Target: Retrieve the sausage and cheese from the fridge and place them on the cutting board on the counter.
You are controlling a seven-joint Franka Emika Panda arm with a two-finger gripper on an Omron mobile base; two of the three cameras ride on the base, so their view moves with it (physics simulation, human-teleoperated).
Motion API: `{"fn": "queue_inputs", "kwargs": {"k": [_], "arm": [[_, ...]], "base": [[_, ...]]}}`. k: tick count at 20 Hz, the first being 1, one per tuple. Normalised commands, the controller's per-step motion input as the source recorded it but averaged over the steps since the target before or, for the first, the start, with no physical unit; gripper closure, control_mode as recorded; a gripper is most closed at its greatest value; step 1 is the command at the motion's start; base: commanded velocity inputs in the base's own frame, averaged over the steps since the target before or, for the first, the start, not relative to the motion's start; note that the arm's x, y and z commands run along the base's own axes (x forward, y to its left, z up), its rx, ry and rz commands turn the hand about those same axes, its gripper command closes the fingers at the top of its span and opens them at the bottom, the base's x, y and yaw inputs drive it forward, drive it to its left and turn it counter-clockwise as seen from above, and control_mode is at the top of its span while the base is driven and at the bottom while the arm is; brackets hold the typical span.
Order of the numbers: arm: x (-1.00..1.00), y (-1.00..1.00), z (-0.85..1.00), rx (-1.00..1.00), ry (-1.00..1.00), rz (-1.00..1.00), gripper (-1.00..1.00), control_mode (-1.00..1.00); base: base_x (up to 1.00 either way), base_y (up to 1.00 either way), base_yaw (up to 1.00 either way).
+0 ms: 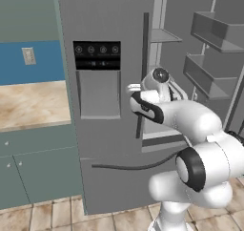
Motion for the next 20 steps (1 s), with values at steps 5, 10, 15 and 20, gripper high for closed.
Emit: {"fn": "queue_inputs", "kwargs": {"k": [5, 10, 15, 20], "arm": [[-0.74, 0.15, 0.06, 0.0, 0.0, 0.0, 1.0, -1.0], [-0.75, 0.21, 0.11, 0.0, 0.0, 0.0, 1.0, -1.0], [-0.71, 0.3, 0.15, 0.0, 0.0, 0.0, 1.0, -1.0], [-0.44, 0.13, 0.19, 0.03, 0.01, 0.0, 1.0, -1.0]], "base": [[0.0, 0.0, 0.0], [0.0, 0.0, 0.0], [0.0, 0.0, 0.0], [0.0, 0.0, 0.0]]}}
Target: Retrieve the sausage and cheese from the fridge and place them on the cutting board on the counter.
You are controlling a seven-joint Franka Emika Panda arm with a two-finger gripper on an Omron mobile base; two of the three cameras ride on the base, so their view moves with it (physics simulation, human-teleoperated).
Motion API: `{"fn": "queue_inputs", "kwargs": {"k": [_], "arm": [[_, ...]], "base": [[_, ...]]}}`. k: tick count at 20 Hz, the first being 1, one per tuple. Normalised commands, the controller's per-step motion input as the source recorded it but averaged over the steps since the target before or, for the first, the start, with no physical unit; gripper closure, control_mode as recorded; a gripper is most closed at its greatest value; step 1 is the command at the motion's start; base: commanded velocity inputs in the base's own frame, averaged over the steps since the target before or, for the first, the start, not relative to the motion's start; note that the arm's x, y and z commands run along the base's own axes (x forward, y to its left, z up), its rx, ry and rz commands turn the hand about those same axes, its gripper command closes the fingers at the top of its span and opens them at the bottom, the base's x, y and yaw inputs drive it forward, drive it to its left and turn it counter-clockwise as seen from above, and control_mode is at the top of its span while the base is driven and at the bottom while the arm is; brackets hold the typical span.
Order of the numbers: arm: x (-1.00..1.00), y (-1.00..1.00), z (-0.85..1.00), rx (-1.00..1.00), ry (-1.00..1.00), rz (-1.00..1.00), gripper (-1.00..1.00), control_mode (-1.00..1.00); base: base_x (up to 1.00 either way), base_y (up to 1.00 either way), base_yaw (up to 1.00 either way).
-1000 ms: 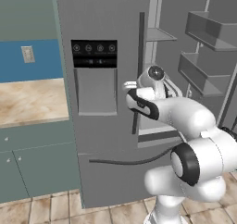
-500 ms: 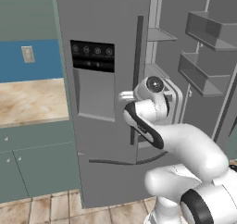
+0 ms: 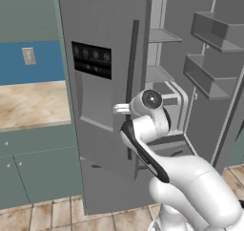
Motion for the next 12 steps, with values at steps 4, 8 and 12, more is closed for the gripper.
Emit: {"fn": "queue_inputs", "kwargs": {"k": [4, 8, 12], "arm": [[-0.24, 0.0, 0.04, 0.05, 0.08, 0.0, 1.0, -1.0], [-0.46, -0.14, 0.13, 0.04, 0.01, 0.0, -1.0, -1.0], [-0.67, -0.32, 0.15, 0.09, 0.0, 0.0, -1.0, -1.0]], "base": [[0.0, 0.0, 0.0], [0.0, 0.0, 0.0], [0.0, 0.0, 0.0]]}}
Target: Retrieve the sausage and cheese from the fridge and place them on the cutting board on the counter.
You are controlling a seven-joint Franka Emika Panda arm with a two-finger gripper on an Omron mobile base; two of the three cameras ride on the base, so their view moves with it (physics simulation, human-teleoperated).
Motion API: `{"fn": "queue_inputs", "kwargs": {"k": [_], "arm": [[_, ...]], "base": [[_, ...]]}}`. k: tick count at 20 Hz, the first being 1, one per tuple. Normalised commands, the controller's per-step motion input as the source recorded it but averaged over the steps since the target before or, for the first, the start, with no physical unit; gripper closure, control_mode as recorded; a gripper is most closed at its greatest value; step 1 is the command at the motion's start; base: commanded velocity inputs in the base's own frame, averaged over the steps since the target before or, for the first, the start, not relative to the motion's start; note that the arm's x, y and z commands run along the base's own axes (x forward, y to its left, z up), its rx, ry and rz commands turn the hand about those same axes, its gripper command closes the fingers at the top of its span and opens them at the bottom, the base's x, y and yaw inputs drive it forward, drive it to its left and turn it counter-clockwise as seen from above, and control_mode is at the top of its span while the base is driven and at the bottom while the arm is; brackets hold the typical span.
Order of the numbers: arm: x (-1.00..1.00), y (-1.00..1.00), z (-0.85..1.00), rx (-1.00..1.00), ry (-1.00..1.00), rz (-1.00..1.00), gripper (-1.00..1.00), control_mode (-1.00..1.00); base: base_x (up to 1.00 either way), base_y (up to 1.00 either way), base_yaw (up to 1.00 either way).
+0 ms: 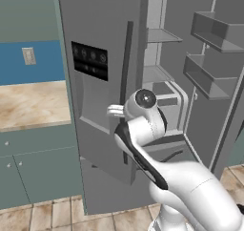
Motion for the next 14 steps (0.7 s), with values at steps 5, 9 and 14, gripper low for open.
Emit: {"fn": "queue_inputs", "kwargs": {"k": [5, 9, 14], "arm": [[-0.48, -0.46, 0.15, 0.16, 0.05, -0.06, -1.0, -1.0], [-0.39, -0.54, 0.18, 0.17, 0.02, -0.01, -1.0, -1.0], [-0.34, -0.46, 0.18, 0.16, 0.0, 0.07, -1.0, -1.0]], "base": [[0.0, 0.0, 0.0], [0.0, 0.0, 0.0], [0.0, 0.0, 0.0]]}}
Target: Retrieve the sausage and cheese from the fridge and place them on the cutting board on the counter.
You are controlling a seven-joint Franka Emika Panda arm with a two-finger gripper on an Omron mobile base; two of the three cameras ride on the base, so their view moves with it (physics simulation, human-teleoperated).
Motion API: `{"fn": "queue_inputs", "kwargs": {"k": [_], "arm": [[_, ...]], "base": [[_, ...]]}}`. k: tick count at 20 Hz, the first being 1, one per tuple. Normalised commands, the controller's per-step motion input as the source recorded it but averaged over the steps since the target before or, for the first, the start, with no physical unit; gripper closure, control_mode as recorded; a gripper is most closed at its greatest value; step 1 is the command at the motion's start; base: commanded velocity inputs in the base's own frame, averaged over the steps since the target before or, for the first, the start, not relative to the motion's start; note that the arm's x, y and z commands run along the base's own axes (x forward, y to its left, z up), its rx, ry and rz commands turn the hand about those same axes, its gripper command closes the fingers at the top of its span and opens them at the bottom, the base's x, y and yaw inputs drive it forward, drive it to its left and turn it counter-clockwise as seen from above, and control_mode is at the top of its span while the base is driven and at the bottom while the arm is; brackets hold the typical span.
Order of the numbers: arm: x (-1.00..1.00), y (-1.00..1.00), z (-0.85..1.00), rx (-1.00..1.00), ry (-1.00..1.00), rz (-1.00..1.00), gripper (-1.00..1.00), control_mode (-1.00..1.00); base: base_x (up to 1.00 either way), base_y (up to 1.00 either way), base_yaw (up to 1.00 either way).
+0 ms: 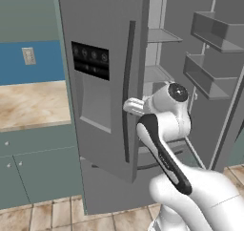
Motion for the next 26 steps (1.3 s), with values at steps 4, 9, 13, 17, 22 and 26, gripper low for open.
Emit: {"fn": "queue_inputs", "kwargs": {"k": [4, 9, 13, 17, 22, 26], "arm": [[-0.31, -0.02, 0.22, 0.1, -0.03, 0.27, -1.0, -1.0], [-0.07, -0.36, 0.19, 0.03, 0.0, 0.01, -1.0, -1.0], [0.0, -0.54, 0.13, 0.01, 0.07, -0.21, -1.0, -1.0], [0.0, -0.4, 0.18, 0.07, 0.07, -0.22, -1.0, -1.0], [0.07, -0.36, 0.18, 0.15, 0.15, -0.34, -1.0, -1.0], [0.35, -0.17, 0.07, 0.15, 0.24, -0.24, -1.0, -1.0]], "base": [[0.0, 0.0, 0.0], [0.0, 0.0, 0.0], [0.0, 0.0, 0.0], [0.0, 0.0, 0.0], [0.0, 0.0, 0.0], [0.0, 0.0, 0.0]]}}
